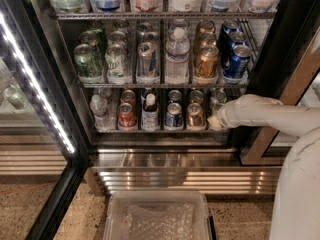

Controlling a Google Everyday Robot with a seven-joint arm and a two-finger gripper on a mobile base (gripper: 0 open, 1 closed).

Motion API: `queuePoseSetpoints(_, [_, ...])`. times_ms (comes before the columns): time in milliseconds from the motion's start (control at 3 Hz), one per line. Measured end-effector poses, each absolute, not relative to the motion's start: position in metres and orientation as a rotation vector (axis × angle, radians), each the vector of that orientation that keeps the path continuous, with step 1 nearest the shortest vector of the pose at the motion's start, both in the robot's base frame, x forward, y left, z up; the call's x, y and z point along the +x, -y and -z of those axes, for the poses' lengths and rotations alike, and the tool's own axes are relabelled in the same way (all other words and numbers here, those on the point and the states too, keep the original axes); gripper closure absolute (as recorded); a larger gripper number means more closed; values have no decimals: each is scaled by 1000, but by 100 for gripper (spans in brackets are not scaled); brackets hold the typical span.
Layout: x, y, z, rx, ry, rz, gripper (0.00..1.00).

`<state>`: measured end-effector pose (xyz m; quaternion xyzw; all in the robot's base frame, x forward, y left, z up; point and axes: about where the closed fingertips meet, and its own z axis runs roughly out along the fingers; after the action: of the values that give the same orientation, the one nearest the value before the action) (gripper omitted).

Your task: Pick 7up can from bottom shelf of fridge

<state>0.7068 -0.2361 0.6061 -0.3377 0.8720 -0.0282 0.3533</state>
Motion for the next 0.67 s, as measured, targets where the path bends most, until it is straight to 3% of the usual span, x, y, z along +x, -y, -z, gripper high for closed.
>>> queuePoseSetpoints(667, [709,231,-654,-861,-2148,38,100])
